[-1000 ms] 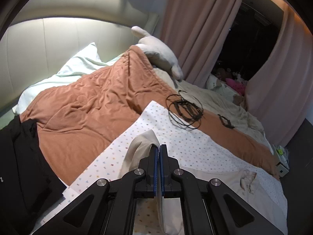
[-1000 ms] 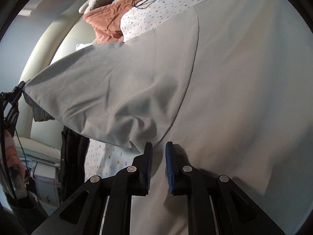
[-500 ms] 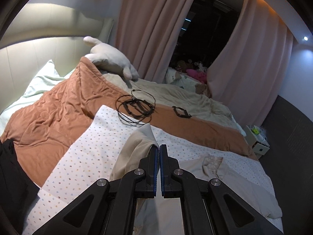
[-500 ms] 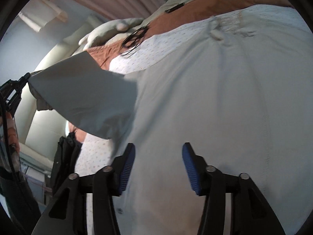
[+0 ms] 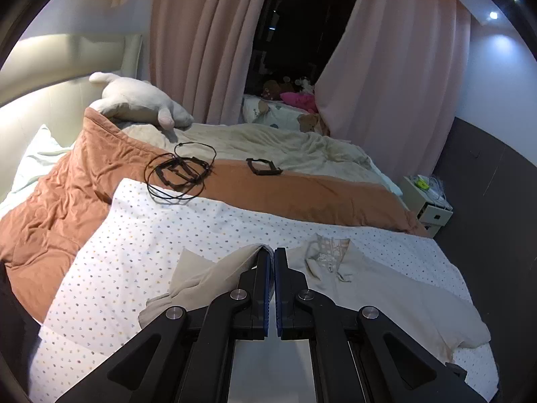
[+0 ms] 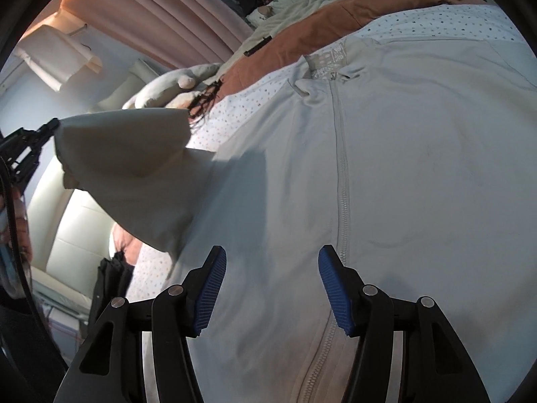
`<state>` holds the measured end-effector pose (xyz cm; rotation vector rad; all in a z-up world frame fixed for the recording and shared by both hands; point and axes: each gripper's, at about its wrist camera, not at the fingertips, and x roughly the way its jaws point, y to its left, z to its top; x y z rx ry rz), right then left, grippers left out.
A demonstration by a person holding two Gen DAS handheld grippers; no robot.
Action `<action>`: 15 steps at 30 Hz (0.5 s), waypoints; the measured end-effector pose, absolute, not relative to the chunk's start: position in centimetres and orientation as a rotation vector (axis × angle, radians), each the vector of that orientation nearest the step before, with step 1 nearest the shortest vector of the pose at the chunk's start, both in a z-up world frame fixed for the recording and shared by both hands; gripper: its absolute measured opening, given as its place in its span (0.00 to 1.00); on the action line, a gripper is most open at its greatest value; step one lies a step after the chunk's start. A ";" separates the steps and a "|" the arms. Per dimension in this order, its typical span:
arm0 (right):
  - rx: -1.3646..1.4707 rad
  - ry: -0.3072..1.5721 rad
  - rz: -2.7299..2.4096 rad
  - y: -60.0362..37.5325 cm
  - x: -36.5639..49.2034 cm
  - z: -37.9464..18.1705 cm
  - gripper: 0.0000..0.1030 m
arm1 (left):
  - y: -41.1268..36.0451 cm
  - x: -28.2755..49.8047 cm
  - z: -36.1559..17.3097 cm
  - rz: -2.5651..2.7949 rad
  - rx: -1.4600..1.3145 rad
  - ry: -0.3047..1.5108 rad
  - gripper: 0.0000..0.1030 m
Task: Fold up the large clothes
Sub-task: 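Lift the sleeve with the left tool and lay it across the jacket body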
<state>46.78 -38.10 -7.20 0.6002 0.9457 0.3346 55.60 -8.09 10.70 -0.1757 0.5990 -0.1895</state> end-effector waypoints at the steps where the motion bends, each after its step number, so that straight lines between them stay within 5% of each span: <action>1: 0.610 0.940 0.336 -38.4 46.7 -7.0 0.56 | -8.7 55.7 10.5 -0.197 -0.175 0.604 0.02; 10: 0.665 0.931 0.303 -41.2 46.2 -7.1 0.56 | -15.3 56.4 5.8 -0.336 -0.179 0.770 0.04; 12: 0.680 0.923 0.283 -42.0 46.1 -6.9 0.56 | -16.8 56.7 3.4 -0.386 -0.199 0.863 0.11; 15: 0.711 0.925 0.260 -43.2 45.9 -6.9 0.56 | -17.8 56.4 0.5 -0.437 -0.234 0.942 0.40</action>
